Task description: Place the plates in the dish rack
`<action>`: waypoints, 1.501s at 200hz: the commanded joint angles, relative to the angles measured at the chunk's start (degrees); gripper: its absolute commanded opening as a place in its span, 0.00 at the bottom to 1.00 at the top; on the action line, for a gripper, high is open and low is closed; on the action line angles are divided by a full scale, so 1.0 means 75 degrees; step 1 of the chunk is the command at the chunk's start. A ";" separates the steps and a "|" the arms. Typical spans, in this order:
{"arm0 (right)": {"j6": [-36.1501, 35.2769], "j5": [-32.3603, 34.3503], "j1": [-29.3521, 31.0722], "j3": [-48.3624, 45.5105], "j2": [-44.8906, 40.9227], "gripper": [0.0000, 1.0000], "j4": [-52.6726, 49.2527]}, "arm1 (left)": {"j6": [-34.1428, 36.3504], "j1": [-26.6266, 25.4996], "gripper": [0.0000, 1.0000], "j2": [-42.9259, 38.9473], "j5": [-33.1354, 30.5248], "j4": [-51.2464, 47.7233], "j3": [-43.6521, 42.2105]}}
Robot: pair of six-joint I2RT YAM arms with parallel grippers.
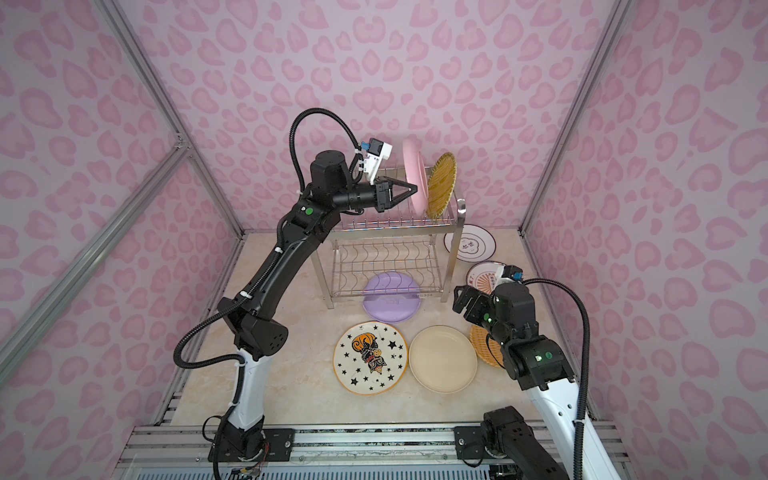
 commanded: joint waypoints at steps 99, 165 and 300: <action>-0.0165 0.0035 0.0012 -0.0147 0.0006 0.99 0.0209 | 0.1626 -0.0474 0.04 0.0272 -0.0424 -0.1688 0.0046; -0.0537 0.0301 0.0048 0.0135 -0.0238 0.99 0.0086 | 0.2340 -0.0675 0.04 0.0118 -0.0605 -0.1728 0.0049; -0.1376 0.1408 0.1130 0.2840 0.0689 0.99 0.0491 | 0.1465 -0.0595 0.74 -0.0481 -0.1059 -0.1194 -0.0551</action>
